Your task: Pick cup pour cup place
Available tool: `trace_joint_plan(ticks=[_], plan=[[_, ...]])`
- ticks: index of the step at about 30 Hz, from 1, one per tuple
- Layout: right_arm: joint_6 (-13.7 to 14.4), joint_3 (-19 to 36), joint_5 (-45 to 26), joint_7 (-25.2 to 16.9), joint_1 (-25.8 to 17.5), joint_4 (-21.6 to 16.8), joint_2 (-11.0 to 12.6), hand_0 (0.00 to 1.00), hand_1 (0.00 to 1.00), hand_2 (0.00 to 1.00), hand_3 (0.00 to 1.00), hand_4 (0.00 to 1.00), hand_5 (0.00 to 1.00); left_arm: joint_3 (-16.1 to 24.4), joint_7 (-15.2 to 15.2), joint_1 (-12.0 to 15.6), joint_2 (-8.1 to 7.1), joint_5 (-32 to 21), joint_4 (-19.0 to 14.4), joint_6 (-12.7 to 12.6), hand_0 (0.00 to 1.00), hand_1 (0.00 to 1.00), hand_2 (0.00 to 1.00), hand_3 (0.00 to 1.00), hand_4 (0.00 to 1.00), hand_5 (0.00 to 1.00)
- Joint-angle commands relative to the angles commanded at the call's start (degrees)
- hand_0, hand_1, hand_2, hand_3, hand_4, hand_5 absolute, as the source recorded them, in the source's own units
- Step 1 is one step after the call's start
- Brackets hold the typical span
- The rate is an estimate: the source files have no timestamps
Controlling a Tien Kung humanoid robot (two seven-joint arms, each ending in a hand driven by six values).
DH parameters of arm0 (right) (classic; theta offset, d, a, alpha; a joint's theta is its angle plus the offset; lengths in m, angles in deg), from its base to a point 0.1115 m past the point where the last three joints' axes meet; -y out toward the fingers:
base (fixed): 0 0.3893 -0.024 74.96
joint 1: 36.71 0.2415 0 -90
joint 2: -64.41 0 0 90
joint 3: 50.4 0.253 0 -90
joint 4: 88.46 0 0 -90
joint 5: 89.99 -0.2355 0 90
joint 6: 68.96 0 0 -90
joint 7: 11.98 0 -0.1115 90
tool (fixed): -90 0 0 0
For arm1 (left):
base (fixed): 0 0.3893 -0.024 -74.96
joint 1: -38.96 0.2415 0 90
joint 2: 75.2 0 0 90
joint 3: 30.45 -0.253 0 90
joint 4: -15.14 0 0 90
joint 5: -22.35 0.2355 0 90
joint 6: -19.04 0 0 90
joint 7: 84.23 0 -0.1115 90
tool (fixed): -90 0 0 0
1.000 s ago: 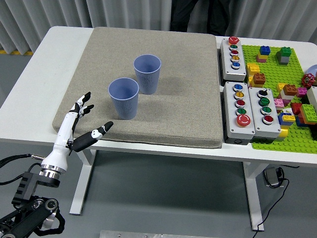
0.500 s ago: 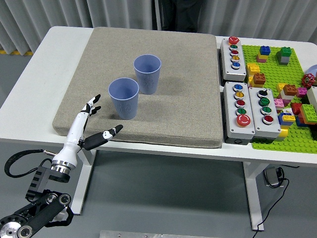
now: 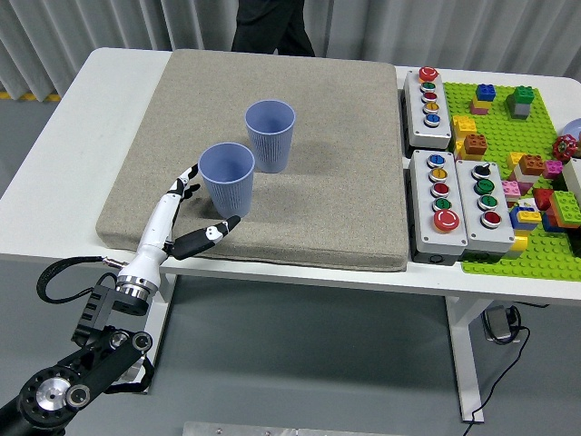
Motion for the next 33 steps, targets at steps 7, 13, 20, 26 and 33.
trace_joint_plan(ticks=[7, 13, 20, 26, 33], plan=[[0.12, -0.2, -0.59, -0.16, 0.21, 0.05, 0.07, 0.701, 0.659, 0.604, 0.598, 0.011, 0.399, 0.05, 0.19, -1.97, 1.12, -0.26, 1.47, 0.39, 0.856, 0.897, 0.998, 0.998, 0.968, 0.437], [0.22, 0.27, -0.18, -0.12, 0.37, -0.01, 0.04, 0.701, 0.659, 0.604, 0.599, 0.013, 0.395, 0.06, 0.78, -3.2, 1.54, -1.26, 2.92, 1.54, 0.859, 0.896, 0.998, 0.998, 0.968, 0.438], [0.22, 0.32, -0.17, -0.15, 0.43, 0.01, 0.06, 0.701, 0.659, 0.604, 0.599, 0.016, 0.387, 0.05, 0.78, -4.45, 2.22, -1.49, 5.09, 2.42, 0.86, 0.898, 0.998, 0.998, 0.969, 0.441], [0.19, 0.25, -0.15, -0.05, 0.52, -0.03, 0.06, 0.701, 0.659, 0.604, 0.599, 0.016, 0.387, 0.21, 0.5, -5.55, 2.39, -0.54, 6.59, 3.24, 0.86, 0.898, 0.998, 0.998, 0.969, 0.441], [0.05, 0.31, 0.29, 0.04, 0.47, -0.06, 0.07, 0.702, 0.658, 0.605, 0.599, 0.017, 0.383, 0.24, 0.49, -7.11, 2.9, 0.48, 8.48, 3.8, 0.858, 0.893, 0.998, 0.998, 0.97, 0.447]])
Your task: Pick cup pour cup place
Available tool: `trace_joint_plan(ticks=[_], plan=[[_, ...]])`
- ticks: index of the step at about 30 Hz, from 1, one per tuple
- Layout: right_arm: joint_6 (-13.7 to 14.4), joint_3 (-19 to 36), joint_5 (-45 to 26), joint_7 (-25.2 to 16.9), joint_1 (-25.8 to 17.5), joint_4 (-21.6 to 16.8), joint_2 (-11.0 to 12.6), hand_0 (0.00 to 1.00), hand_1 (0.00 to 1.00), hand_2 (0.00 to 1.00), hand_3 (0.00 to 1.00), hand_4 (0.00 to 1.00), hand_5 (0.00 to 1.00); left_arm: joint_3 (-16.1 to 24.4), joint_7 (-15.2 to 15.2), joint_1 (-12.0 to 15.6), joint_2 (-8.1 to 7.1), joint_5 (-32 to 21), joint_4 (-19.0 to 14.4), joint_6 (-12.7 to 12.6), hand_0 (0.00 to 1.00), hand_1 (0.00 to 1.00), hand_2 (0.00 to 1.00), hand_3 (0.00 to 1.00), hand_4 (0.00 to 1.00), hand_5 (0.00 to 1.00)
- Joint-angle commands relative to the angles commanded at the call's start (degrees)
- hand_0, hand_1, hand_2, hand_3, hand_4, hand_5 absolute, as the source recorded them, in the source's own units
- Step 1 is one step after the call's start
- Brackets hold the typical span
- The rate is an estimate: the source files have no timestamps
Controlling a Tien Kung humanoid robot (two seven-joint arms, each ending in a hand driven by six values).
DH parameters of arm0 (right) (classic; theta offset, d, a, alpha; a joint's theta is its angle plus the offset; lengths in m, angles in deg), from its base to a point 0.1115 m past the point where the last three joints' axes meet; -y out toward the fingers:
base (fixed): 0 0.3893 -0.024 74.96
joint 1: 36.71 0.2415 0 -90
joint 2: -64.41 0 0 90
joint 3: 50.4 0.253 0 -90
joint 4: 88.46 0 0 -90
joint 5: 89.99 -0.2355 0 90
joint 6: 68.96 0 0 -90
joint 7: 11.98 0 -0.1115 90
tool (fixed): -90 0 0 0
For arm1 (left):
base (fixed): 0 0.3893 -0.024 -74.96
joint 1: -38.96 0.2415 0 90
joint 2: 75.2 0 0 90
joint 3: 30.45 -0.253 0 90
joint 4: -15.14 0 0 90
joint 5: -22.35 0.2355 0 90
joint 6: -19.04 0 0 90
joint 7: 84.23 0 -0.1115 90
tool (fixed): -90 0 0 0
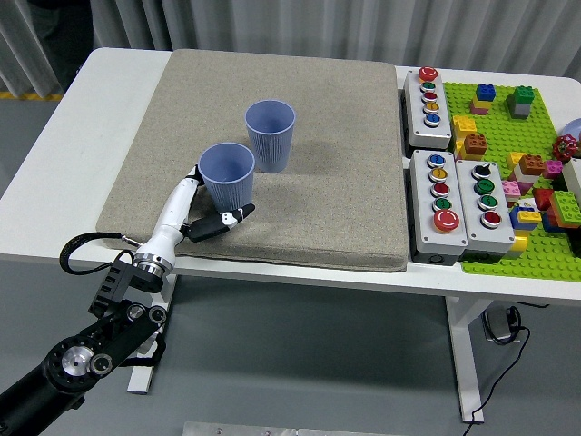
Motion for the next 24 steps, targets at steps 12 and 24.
trace_joint_plan(ticks=[12, 24], plan=[[-0.15, 0.05, 0.57, 0.06, -0.26, -0.04, 0.06, 0.703, 0.658, 0.605, 0.599, 0.016, 0.384, -0.34, 0.02, -1.91, 0.11, 0.07, 1.42, 0.1, 0.844, 0.873, 0.986, 0.998, 0.968, 0.45], [-0.1, -0.13, 0.28, 0.02, -0.12, -0.01, 0.11, 0.703, 0.658, 0.606, 0.601, 0.018, 0.384, -0.76, -0.04, -3.22, 0.56, -0.23, 2.4, 0.69, 0.822, 0.849, 0.965, 0.998, 0.964, 0.456]])
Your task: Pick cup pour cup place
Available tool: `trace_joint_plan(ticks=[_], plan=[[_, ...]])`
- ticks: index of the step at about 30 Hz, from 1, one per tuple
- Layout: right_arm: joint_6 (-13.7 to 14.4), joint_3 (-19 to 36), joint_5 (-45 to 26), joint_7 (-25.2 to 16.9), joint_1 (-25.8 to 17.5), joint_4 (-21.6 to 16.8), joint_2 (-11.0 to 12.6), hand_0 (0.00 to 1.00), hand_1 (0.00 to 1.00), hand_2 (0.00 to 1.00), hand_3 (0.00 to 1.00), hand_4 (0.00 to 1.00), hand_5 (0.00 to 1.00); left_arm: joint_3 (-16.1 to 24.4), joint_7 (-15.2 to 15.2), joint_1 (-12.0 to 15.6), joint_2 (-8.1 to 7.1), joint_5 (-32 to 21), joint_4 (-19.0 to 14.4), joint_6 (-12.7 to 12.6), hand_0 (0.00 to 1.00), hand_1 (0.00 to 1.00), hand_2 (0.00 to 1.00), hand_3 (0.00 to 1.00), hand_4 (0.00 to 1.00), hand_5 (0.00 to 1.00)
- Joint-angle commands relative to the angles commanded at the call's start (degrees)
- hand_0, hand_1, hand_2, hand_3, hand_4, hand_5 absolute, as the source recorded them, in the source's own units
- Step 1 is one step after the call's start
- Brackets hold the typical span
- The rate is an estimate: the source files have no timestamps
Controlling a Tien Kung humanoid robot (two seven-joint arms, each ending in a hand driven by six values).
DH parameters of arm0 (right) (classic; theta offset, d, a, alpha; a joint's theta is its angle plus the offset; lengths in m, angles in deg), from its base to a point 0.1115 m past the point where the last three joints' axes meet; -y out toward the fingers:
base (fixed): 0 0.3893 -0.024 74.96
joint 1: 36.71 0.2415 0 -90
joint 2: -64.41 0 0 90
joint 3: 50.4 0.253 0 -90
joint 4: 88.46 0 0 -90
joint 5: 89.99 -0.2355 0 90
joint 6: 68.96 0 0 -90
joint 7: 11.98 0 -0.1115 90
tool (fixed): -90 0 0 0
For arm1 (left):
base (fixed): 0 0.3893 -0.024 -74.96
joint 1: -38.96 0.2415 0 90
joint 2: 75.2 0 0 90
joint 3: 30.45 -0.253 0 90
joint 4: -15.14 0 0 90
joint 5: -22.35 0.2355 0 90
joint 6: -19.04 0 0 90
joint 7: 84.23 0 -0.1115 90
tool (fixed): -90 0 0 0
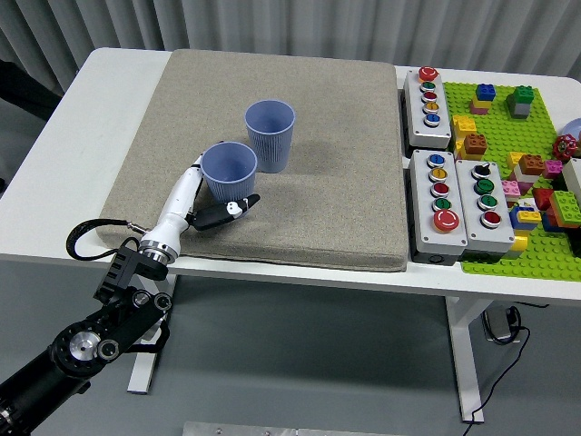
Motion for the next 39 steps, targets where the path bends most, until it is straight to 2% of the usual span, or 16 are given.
trace_joint_plan(ticks=[8, 11, 12, 17, 18, 23, 24, 29, 30, 35, 36, 39], plan=[[0.03, -0.08, -0.26, -0.04, 0.15, 0.02, 0.03, 0.703, 0.658, 0.607, 0.601, 0.018, 0.383, 0.2, -0.01, -0.61, 0.27, 0.03, 0.32, -0.01, 0.799, 0.832, 0.955, 0.998, 0.963, 0.456], [0.06, -0.22, -0.49, -0.04, 0.31, 0.03, 0.04, 0.703, 0.658, 0.607, 0.601, 0.018, 0.383, -0.02, 0.09, -0.92, 0.29, -0.65, 0.78, -0.7, 0.799, 0.832, 0.955, 0.998, 0.963, 0.456], [0.08, -0.28, -0.6, -0.03, 0.35, 0.03, 0.04, 0.703, 0.658, 0.607, 0.601, 0.018, 0.383, -0.08, 0.26, -0.96, 0.29, -0.87, 0.83, -1.08, 0.746, 0.77, 0.88, 0.958, 0.959, 0.458], [0.09, -0.37, -0.73, -0.02, 0.43, 0.04, 0.06, 0.703, 0.658, 0.607, 0.601, 0.018, 0.383, -0.3, 1.13, -1.03, 0.38, -1.77, 0.79, -2.73, 0.746, 0.77, 0.88, 0.958, 0.959, 0.458], [0.09, -0.38, -0.73, -0.02, 0.43, 0.04, 0.06, 0.703, 0.658, 0.607, 0.601, 0.018, 0.383, -0.35, 1.27, -1.03, 0.39, -1.89, 0.76, -2.9, 0.663, 0.651, 0.713, 0.772, 0.95, 0.441], [0.08, -0.28, -0.61, 0.01, 0.42, 0.02, 0.04, 0.703, 0.658, 0.607, 0.601, 0.018, 0.383, -0.67, 1.48, -0.91, 0.45, -2.05, 0.65, -2.89, 0.663, 0.651, 0.713, 0.772, 0.95, 0.441], [0.08, -0.28, -0.61, 0.01, 0.42, 0.02, 0.03, 0.703, 0.658, 0.607, 0.602, 0.018, 0.381, -0.73, 1.51, -0.89, 0.45, -2.08, 0.63, -2.82, 0.635, 0.6, 0.643, 0.692, 0.948, 0.438], [0.05, -0.19, -0.47, 0.0, 0.42, 0.03, 0.05, 0.703, 0.658, 0.607, 0.602, 0.018, 0.381, -1.03, 1.65, -0.83, 0.6, -2.41, 0.58, -2.64, 0.635, 0.6, 0.643, 0.692, 0.948, 0.438], [0.05, -0.18, -0.43, -0.01, 0.43, 0.03, 0.05, 0.703, 0.658, 0.606, 0.601, 0.018, 0.382, -1.04, 1.67, -0.84, 0.63, -2.45, 0.6, -2.62, 0.621, 0.582, 0.593, 0.627, 0.942, 0.432], [0.05, -0.22, -0.54, -0.02, 0.6, 0.04, 0.09, 0.703, 0.658, 0.606, 0.601, 0.018, 0.382, -1.46, 2.08, -0.96, 0.68, -3.05, 0.75, -2.85, 0.621, 0.582, 0.593, 0.627, 0.942, 0.432], [0.08, -0.26, -0.64, -0.03, 0.61, 0.04, 0.09, 0.703, 0.658, 0.606, 0.602, 0.02, 0.381, -1.49, 2.19, -0.93, 0.69, -3.18, 0.78, -2.92, 0.586, 0.524, 0.542, 0.557, 0.93, 0.416], [0.1, -0.27, -0.7, -0.03, 0.64, 0.04, 0.09, 0.703, 0.658, 0.606, 0.602, 0.02, 0.381, -1.57, 2.48, -0.85, 0.72, -3.48, 0.81, -3.23, 0.586, 0.524, 0.542, 0.557, 0.93, 0.416]])
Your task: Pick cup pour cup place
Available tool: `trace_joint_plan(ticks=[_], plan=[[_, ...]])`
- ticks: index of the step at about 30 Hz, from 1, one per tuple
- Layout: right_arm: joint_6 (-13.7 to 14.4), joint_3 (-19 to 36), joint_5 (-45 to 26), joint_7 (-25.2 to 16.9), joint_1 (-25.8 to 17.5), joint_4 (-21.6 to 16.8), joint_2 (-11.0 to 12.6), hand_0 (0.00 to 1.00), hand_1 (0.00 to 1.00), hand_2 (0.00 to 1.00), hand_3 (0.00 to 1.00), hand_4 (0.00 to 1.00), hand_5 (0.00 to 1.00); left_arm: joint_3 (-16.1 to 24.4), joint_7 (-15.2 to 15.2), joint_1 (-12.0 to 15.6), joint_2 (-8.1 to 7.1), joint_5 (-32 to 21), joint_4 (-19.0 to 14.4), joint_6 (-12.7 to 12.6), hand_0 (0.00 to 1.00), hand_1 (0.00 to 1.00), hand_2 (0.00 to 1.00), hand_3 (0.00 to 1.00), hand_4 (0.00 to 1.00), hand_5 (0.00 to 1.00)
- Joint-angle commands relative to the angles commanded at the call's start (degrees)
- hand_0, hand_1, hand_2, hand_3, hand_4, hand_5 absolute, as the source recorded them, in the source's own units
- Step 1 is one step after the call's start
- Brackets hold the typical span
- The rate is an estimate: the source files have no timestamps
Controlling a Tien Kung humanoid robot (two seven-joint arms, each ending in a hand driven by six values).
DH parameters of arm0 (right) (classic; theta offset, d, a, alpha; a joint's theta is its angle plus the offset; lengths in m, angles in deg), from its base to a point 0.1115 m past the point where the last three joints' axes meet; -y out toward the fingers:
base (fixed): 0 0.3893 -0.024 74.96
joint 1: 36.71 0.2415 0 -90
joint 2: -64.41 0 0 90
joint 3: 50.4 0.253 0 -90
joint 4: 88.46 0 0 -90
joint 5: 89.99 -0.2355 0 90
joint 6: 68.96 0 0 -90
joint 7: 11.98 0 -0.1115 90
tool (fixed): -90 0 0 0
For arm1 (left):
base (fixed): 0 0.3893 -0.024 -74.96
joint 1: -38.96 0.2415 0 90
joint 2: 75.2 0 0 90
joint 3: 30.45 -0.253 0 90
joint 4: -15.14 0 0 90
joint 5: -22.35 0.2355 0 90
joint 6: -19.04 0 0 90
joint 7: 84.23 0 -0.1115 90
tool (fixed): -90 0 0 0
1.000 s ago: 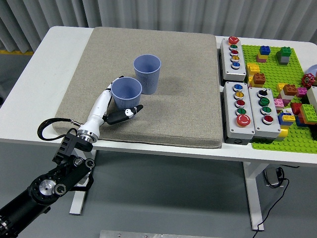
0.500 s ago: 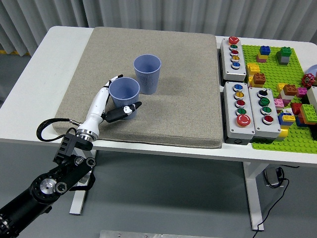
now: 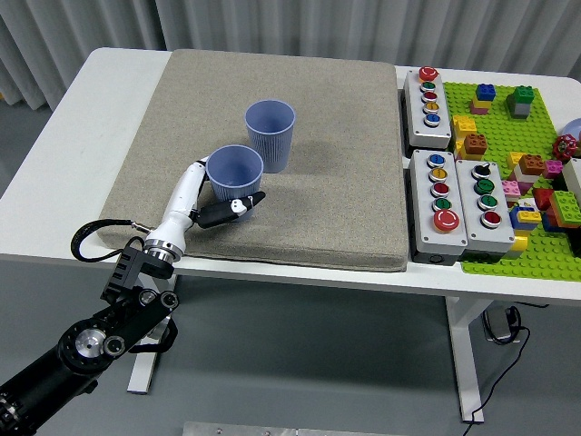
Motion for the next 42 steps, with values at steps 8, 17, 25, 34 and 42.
trace_joint_plan(ticks=[8, 17, 25, 34, 42], plan=[[0.0, 0.05, 0.05, 0.06, -0.07, -0.02, -0.02, 0.703, 0.658, 0.605, 0.602, 0.021, 0.378, 0.52, 0.47, 0.48, -0.13, -0.2, -0.65, -0.82, 0.536, 0.478, 0.497, 0.511, 0.913, 0.371], [0.06, 0.18, 0.0, -0.1, -0.09, 0.03, 0.15, 0.702, 0.658, 0.605, 0.601, 0.022, 0.375, 2.97, -2.5, -0.93, -2.43, 4.02, -1.82, 0.92, 0.519, 0.456, 0.49, 0.506, 0.899, 0.345], [0.23, 0.0, -0.5, -0.13, 0.02, 0.03, 0.39, 0.702, 0.658, 0.605, 0.602, 0.022, 0.371, 4.72, -6.55, -5.36, -7.67, 8.51, -2.22, 3.06, 0.504, 0.446, 0.483, 0.49, 0.885, 0.336], [0.29, -0.16, -0.67, 0.01, -0.24, -0.03, 0.56, 0.702, 0.658, 0.605, 0.601, 0.022, 0.373, 3.22, -9.72, -10.3, -12.27, 12.2, -2.06, 6.03, 0.488, 0.449, 0.484, 0.488, 0.876, 0.313], [0.36, -0.37, -0.94, 0.04, -0.36, -0.04, 0.53, 0.702, 0.658, 0.605, 0.601, 0.022, 0.371, 0.37, -12.12, -13.24, -12.51, 18.22, -2.14, 8.56, 0.485, 0.453, 0.484, 0.491, 0.868, 0.303]])
